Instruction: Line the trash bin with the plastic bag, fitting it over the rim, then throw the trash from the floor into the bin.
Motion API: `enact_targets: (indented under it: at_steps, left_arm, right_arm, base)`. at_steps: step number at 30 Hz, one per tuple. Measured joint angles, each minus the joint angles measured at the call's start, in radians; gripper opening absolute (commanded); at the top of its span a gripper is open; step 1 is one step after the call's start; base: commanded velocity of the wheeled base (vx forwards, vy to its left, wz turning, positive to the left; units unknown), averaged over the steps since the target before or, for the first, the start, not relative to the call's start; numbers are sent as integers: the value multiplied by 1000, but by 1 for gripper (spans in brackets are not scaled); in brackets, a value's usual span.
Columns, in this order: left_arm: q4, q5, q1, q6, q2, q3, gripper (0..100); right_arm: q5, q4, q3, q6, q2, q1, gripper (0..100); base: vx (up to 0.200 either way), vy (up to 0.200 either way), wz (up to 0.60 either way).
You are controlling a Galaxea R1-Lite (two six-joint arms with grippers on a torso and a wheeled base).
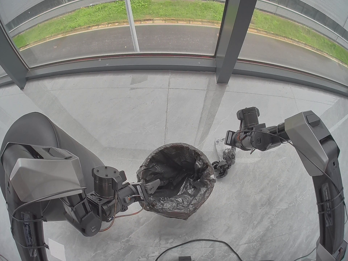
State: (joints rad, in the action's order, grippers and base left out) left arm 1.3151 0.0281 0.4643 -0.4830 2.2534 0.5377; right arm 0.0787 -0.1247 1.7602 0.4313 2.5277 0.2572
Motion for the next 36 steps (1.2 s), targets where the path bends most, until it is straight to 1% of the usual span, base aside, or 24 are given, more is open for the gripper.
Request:
enact_targets:
  at_steps: [10, 16, 24, 29, 32, 35, 36]
  left_arm:
    - [0, -1, 0, 0, 11, 1, 100]
    - [0, 0, 0, 0, 12, 1, 100]
    - [1, -1, 0, 0, 14, 1, 100]
    - [1, 0, 1, 0, 16, 1, 100]
    - [1, 0, 1, 0, 18, 1, 100]
    - [1, 0, 0, 0, 20, 1, 100]
    - [3, -1, 0, 0, 21, 1, 100]
  right_arm:
    - [-2, 24, 10, -9, 20, 1, 100]
    - [1, 132, 17, -28, 30, 1, 100]
    - [2, 187, 125, -52, 112, -4, 100]
    - [0, 258, 209, -53, 172, -11, 100]
    - [-1, 299, 229, -52, 210, -13, 100]
    - [-1, 306, 236, -51, 232, -15, 100]
    - [-1, 306, 237, -51, 239, -15, 0]
  base:
    - [0, 0, 0]
    - [0, 0, 0]
    - [0, 0, 0]
    - [0, 0, 0]
    - [0, 0, 0]
    - [0, 0, 0]
    - [0, 0, 0]
